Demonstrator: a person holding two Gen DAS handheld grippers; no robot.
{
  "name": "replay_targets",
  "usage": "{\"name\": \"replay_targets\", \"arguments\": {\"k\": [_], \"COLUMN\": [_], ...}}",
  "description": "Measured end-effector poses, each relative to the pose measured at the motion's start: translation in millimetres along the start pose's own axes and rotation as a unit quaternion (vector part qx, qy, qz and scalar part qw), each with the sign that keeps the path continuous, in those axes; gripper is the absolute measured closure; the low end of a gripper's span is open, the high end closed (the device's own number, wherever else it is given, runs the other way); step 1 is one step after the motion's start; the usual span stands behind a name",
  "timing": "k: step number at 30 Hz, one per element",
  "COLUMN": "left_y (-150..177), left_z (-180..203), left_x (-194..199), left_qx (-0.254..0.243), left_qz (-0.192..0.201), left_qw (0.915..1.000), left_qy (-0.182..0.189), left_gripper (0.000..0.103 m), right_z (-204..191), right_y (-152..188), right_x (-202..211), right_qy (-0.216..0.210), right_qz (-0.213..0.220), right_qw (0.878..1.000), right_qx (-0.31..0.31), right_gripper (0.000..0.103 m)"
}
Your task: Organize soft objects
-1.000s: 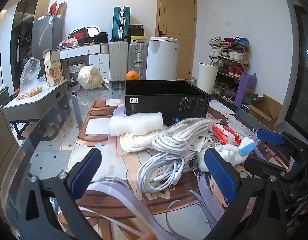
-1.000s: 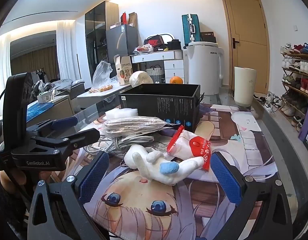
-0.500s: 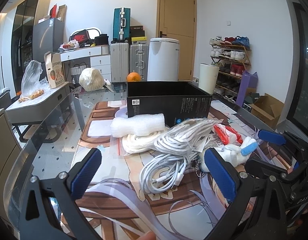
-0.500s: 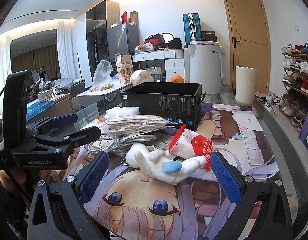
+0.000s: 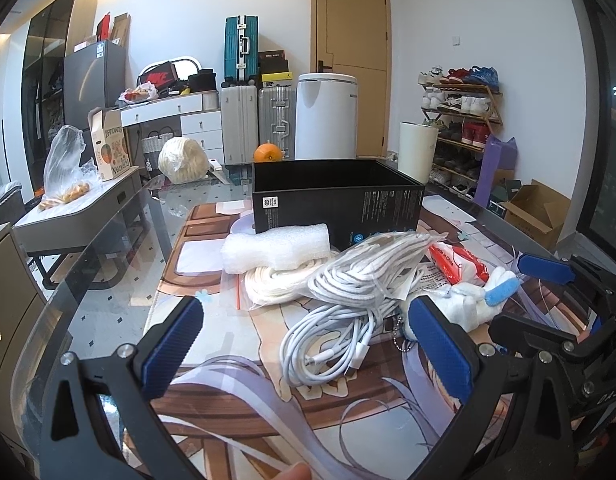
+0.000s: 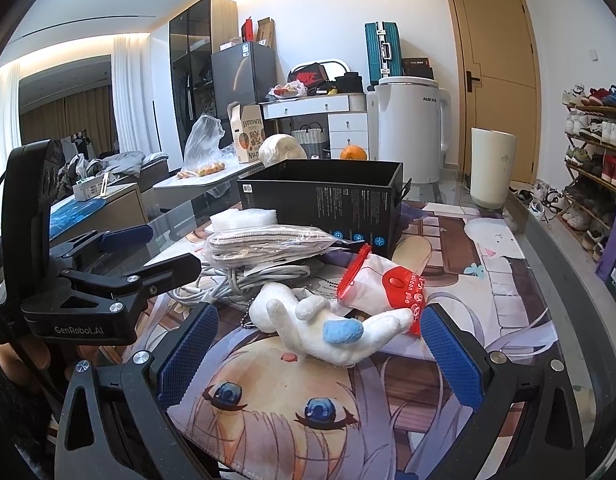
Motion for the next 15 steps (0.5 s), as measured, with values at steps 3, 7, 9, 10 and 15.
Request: {"name": "replay_targets", "arguments": {"k": [3, 7, 9, 10, 15], "left_y": [0.5, 0.3, 0.2, 0.1, 0.6], "left_z": [-0.4, -0.9, -1.3, -1.3, -1.2], "left_x": [-0.1, -1.1, -1.4, -1.6, -1.9], "left_qx": [-0.001, 0.000, 0.002, 0.003, 0.000], "left_qz": [-0.001, -0.003, -0.004, -0.004, -0.005], "left_qw": [1.0000, 1.0000, 1.0000, 1.0000, 1.0000], "left_qy": [-0.002, -0.002, -0.001, 0.001, -0.001], "left_gripper": [0.000, 0.000, 0.000, 0.000, 0.000], "right_z": [1.0, 2.1, 2.0, 2.3, 2.5], "right_y": [-0.3, -0.6, -0.4, -0.8, -0.7], "right_x": [0.0, -0.5, -1.1, -1.3, -1.8], "right_qy": [0.002, 0.004, 0.004, 0.004, 0.005], "right_qz": [-0.002, -0.005, -0.006, -0.006, -0.006], "right_qw": [1.000, 1.000, 1.000, 1.000, 1.000], "right_qx": [-0.003, -0.004, -0.003, -0.003, -0.003], "right_gripper": [0.001, 0.001, 0.001, 0.001, 0.001]}}
Point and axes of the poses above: each gripper's, at about its wrist camera, not at the fingertips, and x roughly against the way its jaws point, z to its right, y to its underside, the point moved 4 cm from there along -x, roughly the way its jaws point, and after that the axes turned 2 degrees about -y, right-handed, at the moved point
